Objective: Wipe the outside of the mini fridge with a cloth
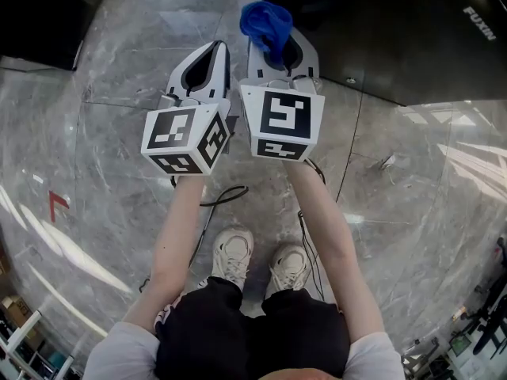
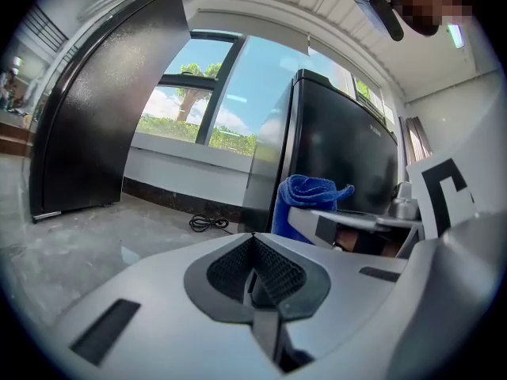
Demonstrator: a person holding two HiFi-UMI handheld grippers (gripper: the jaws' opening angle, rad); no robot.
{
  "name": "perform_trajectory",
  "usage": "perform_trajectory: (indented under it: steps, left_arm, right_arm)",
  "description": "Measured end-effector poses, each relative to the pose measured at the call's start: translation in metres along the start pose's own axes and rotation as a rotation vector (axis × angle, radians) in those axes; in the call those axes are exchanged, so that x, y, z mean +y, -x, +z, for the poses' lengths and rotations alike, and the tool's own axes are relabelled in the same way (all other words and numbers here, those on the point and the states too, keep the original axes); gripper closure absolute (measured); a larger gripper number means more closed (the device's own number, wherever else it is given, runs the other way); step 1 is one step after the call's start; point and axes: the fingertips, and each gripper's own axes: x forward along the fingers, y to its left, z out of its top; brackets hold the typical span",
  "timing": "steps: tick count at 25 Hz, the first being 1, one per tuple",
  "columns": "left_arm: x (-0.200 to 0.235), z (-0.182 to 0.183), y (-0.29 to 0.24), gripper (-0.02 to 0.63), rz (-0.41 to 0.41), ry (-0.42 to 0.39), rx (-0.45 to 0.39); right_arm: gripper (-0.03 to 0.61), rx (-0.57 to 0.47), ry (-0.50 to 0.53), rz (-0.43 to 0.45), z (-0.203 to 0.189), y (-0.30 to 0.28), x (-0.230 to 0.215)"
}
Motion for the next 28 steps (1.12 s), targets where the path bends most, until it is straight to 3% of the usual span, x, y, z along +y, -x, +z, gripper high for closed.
perform_trajectory:
  steps: [7, 19, 28]
  left_arm:
    - [-0.019, -0.006, -0.004, 0.609, -0.036, -0.007, 0.013]
    - [-0.099, -0.033, -0.02, 0.609, -0.194, -0.034, 0.077]
    - [-0.155, -0.023, -0.038, 0.609, -0.278, -0.031, 0.043]
  right_arm:
    - [0.526, -0.004, -0.007, -0.063, -0.003, 0.023, -0.031]
    - [0.526, 0.006, 0.006, -0.136, -0.004, 0.063, -0.088]
    - [0.526, 0.002, -0.023, -0.227, -0.006, 0.101, -0.148]
